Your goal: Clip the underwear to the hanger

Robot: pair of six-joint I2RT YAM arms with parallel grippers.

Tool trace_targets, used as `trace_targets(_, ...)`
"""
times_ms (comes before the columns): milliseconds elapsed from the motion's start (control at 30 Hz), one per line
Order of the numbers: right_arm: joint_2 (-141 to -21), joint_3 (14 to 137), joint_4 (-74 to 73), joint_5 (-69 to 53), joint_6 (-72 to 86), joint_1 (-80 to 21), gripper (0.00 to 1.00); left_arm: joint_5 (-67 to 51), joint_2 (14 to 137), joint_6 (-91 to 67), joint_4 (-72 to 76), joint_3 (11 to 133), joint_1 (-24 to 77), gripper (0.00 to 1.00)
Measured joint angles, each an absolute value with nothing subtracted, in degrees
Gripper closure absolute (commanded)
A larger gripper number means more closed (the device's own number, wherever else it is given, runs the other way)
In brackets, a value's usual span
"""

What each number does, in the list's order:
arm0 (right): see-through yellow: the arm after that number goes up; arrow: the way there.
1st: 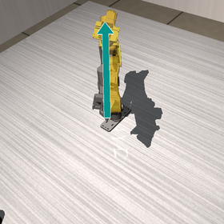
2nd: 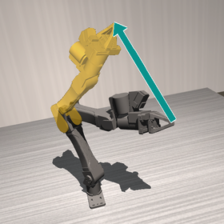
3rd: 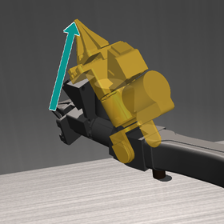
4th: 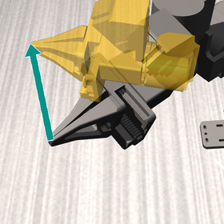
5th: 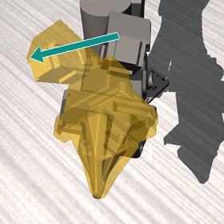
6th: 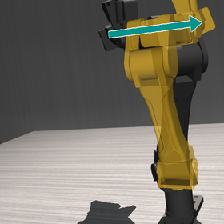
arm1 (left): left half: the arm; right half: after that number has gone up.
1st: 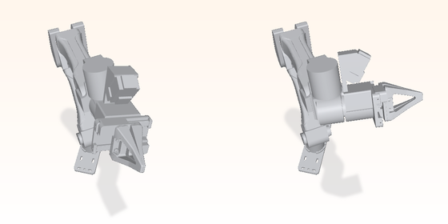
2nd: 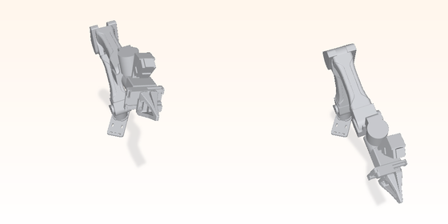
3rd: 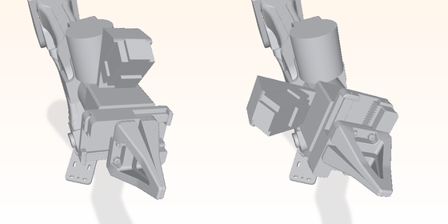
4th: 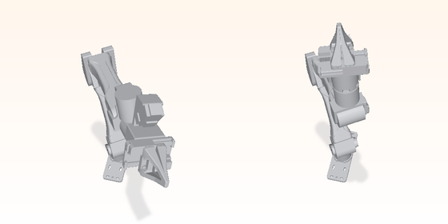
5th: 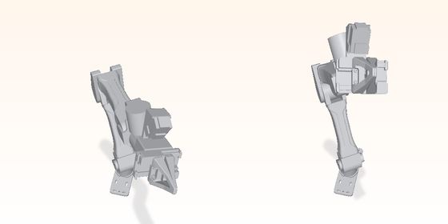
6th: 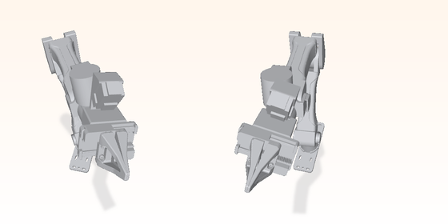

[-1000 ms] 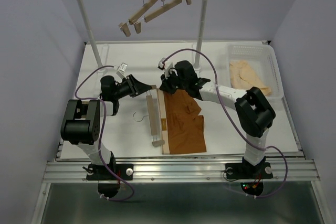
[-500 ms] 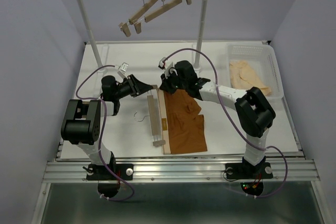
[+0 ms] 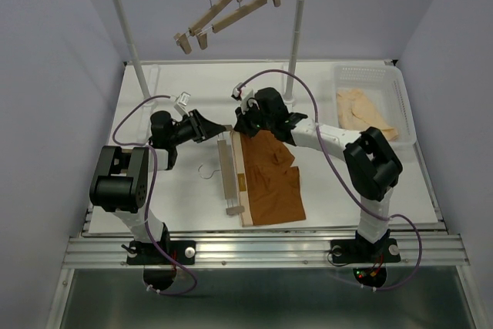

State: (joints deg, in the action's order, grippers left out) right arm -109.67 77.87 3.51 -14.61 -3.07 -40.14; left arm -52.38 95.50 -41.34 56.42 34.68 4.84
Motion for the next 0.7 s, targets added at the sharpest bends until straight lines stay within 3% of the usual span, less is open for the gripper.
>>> trace_targets(700,-110.39,81.38,-3.75,-5.76,0.38,-40.29,0.99,-49.47,95.5,-37.47,50.85,35.86,6.02,1.0)
